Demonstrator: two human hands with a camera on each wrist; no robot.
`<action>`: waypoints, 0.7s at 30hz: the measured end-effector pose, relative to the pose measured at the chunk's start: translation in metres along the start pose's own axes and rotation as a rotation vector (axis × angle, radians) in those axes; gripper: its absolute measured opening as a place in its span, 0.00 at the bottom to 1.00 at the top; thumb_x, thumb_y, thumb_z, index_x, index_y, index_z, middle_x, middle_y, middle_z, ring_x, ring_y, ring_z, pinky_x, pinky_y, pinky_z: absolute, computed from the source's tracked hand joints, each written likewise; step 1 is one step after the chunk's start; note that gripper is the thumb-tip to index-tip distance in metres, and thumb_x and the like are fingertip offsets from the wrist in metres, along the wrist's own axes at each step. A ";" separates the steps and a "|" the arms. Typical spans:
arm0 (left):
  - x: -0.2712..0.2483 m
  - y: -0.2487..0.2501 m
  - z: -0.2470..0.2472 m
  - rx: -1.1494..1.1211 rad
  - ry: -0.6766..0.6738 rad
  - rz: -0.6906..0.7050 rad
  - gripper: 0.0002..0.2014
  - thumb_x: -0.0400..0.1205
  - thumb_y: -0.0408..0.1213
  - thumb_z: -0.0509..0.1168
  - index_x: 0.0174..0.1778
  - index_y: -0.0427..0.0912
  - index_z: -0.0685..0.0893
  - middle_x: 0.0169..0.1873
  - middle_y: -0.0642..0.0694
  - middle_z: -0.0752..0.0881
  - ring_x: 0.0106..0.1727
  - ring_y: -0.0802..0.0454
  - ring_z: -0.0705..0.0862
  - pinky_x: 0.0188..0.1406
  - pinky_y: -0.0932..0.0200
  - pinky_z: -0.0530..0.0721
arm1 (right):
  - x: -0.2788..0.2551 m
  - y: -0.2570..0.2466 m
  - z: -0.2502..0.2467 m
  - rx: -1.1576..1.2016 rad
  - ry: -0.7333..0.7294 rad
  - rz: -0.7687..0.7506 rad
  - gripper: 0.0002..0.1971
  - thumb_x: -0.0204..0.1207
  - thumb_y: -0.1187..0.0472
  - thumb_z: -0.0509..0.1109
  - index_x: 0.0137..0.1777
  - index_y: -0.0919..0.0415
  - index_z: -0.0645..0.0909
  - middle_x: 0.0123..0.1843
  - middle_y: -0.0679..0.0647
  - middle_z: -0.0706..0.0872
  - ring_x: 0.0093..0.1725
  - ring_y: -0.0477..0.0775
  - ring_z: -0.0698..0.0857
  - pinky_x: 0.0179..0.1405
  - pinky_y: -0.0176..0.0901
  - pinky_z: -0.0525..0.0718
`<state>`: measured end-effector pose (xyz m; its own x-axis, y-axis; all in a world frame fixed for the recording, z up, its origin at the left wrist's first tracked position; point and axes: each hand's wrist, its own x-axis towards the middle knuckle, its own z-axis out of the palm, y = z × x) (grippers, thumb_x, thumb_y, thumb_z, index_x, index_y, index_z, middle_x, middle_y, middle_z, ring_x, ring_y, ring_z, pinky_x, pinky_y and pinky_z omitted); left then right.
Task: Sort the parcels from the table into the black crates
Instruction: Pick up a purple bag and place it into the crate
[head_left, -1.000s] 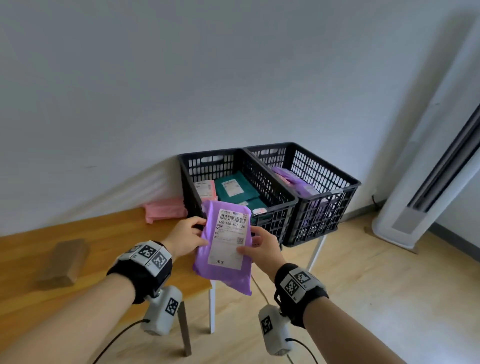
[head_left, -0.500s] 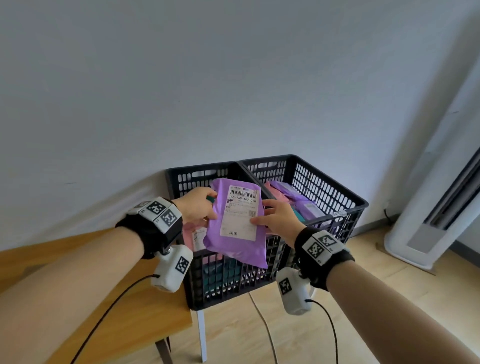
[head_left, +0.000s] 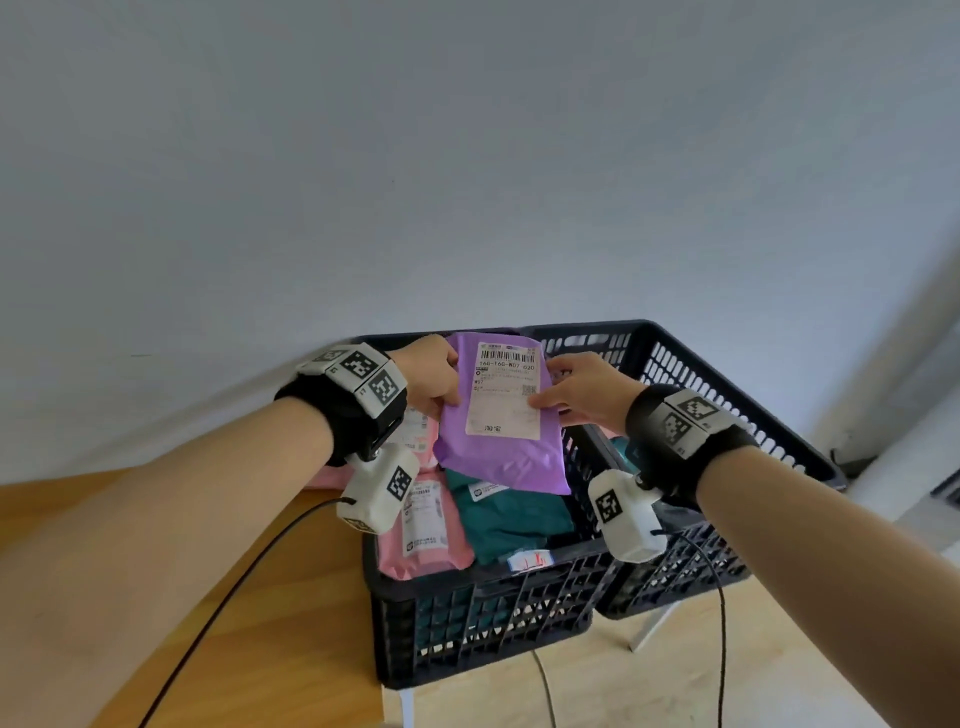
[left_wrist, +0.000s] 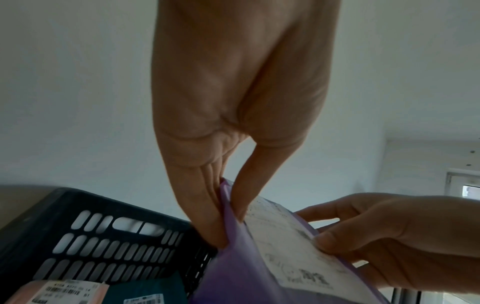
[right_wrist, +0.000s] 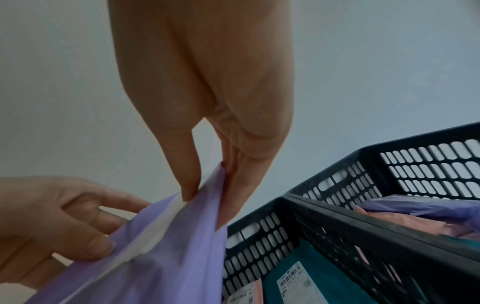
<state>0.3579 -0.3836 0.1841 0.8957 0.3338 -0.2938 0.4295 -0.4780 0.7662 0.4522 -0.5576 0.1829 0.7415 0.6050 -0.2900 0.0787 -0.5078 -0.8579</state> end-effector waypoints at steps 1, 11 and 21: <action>0.007 -0.002 0.000 0.032 -0.006 -0.016 0.09 0.76 0.18 0.67 0.48 0.33 0.80 0.44 0.39 0.86 0.49 0.41 0.86 0.49 0.48 0.87 | 0.009 0.000 0.000 -0.025 -0.032 0.025 0.25 0.73 0.73 0.72 0.71 0.67 0.73 0.53 0.57 0.86 0.51 0.55 0.87 0.53 0.53 0.88; 0.066 -0.033 0.021 0.398 -0.092 -0.158 0.29 0.74 0.23 0.71 0.72 0.34 0.72 0.63 0.38 0.81 0.64 0.40 0.82 0.57 0.52 0.84 | 0.099 0.011 0.013 -0.263 -0.362 0.196 0.27 0.73 0.77 0.72 0.70 0.63 0.68 0.53 0.60 0.85 0.57 0.63 0.87 0.55 0.60 0.87; 0.115 -0.057 0.047 0.541 -0.242 -0.453 0.42 0.75 0.32 0.74 0.82 0.44 0.58 0.77 0.42 0.68 0.74 0.42 0.72 0.62 0.55 0.77 | 0.184 0.061 0.052 -0.386 -0.681 0.301 0.19 0.73 0.78 0.70 0.64 0.76 0.77 0.57 0.69 0.87 0.52 0.62 0.90 0.41 0.47 0.91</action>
<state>0.4413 -0.3562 0.0798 0.5908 0.4347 -0.6797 0.7035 -0.6900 0.1702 0.5585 -0.4455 0.0556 0.2123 0.5853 -0.7825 0.2560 -0.8061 -0.5335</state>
